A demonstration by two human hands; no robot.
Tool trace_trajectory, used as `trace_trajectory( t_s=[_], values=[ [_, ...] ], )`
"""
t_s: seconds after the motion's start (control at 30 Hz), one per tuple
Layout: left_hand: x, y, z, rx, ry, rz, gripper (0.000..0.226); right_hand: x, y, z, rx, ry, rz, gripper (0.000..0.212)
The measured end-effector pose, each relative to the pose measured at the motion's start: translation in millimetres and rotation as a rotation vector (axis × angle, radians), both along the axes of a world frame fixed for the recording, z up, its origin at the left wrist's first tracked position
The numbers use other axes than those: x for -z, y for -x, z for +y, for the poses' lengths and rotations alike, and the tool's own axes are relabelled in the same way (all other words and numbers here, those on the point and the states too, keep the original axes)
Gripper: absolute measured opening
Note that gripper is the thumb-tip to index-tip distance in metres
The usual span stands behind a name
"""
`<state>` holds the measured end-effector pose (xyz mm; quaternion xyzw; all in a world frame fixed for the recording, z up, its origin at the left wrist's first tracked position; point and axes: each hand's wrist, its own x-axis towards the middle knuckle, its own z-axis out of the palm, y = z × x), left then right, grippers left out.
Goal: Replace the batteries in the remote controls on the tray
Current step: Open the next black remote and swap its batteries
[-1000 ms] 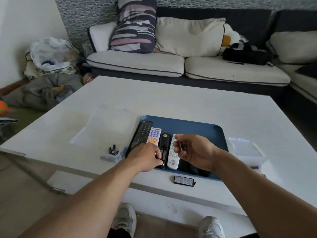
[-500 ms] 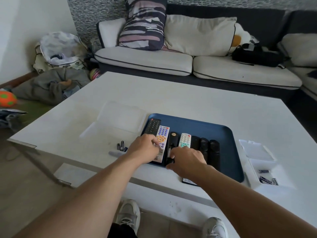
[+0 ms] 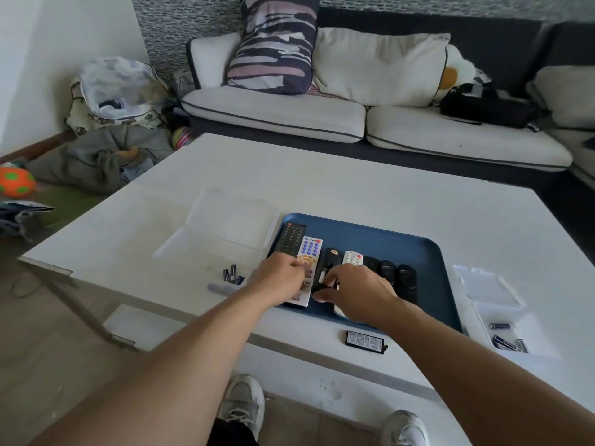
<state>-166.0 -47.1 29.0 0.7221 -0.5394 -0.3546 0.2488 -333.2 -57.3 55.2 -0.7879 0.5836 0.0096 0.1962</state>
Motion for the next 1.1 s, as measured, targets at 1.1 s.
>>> trace_trajectory(
  t_s=[1.1],
  values=[
    [-29, 23, 9, -0.105, 0.014, 0.841, 0.027, -46, 42, 5, 0.224, -0.826, -1.124, 0.028]
  ],
)
